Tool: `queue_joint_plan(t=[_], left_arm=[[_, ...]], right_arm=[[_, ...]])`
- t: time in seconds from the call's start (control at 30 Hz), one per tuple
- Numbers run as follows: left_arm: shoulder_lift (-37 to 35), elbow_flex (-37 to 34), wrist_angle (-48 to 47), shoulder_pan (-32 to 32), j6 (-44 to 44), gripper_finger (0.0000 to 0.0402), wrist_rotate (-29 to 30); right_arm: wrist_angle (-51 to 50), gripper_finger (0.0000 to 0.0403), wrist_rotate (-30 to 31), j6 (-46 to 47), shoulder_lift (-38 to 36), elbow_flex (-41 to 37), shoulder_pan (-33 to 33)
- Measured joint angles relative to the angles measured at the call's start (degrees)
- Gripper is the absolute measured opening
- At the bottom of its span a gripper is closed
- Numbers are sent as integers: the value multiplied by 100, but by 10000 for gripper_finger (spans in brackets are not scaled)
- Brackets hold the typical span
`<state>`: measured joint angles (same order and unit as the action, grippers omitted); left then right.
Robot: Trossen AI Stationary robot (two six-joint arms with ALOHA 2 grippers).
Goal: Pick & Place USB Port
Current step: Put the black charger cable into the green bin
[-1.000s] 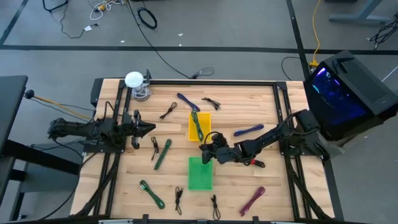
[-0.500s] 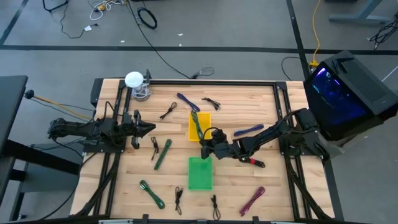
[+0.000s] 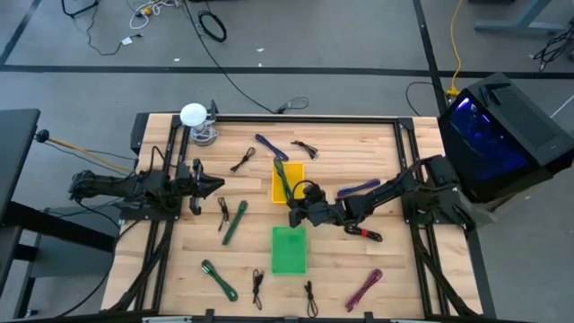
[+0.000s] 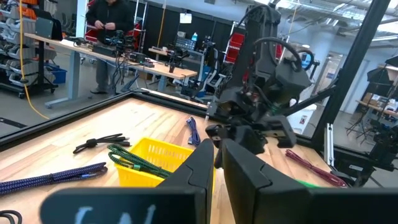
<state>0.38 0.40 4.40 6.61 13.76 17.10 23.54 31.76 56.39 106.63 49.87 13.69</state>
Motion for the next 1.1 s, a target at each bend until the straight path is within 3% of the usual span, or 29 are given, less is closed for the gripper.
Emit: queue_joint_plan(t=[0.1,0.23,0.67,0.77,0.9,1.0,1.1], left_arm=[[-2,0,0,0,-5,39,0],[0,0,0,0,-46,39,0],[-2,2,-27,0,-90,39,0],[-2,4,-61,0,-90,39,-3],[70,2,-86,-29,-129,39,274],[205,2,-87,-123,-200,39,287],[400,2,-98,-199,-84,39,136]], right_arm=[[35,71,305,-223,0,0,53],[447,71,268,-667,0,0,-186],[599,71,-2101,-2562,0,352,-1958],[-32,71,-2656,-3068,0,773,-2324],[-1022,71,-2889,-3736,0,1450,-2673],[-2189,71,-2851,-4293,-2,1991,-2840],[-3649,71,-2318,-4747,0,2570,-2957]])
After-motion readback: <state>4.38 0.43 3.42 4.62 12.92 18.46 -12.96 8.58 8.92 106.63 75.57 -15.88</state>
